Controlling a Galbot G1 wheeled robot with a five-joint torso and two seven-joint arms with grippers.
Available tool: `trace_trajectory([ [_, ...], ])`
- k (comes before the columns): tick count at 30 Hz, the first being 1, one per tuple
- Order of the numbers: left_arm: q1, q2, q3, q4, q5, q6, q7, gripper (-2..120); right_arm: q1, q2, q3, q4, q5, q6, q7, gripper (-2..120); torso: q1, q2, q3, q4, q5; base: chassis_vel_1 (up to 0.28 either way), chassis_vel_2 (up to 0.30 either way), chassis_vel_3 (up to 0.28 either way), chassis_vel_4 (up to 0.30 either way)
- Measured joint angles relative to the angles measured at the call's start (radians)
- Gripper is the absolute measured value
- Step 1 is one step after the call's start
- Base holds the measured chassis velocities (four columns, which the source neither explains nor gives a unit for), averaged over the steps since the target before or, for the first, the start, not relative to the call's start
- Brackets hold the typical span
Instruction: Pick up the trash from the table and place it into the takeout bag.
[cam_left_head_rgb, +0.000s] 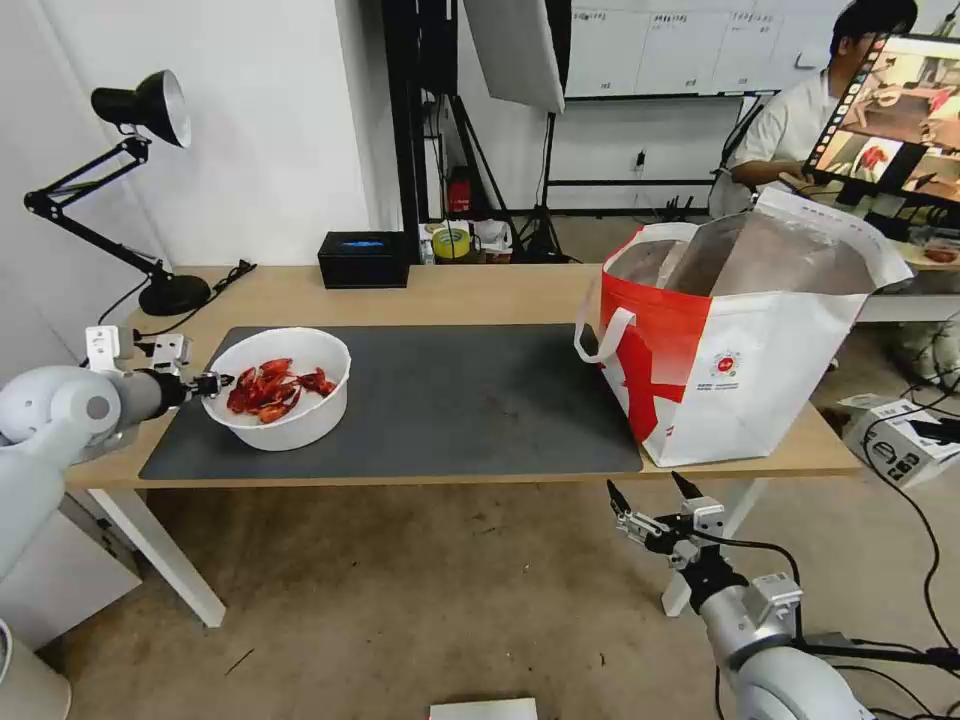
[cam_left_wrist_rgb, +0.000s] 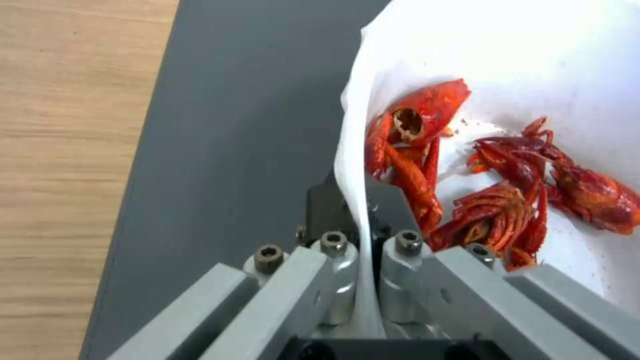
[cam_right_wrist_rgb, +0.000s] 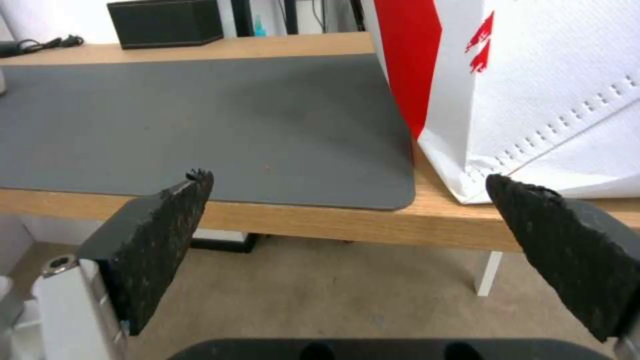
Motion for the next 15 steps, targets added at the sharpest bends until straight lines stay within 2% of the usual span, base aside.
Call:
trace_trajectory([
  [7,-0.004,-0.005,-0.003,-0.010,-0.007,-0.011,-0.008,0,0.000,0.000,0.000,0.000,0.000,0.000,0.000,100,0.000,0.000,0.000,0.0000,-0.0001,0.000,0.000,0.000,0.000],
  [15,-0.058,-0.005,0.001,-0.070,-0.051,-0.016,-0.035,0,0.000,0.000,0.000,0.000,0.000,0.000,0.000,100,0.000,0.000,0.000,0.0000,0.0000,0.000,0.000,0.000,0.000],
])
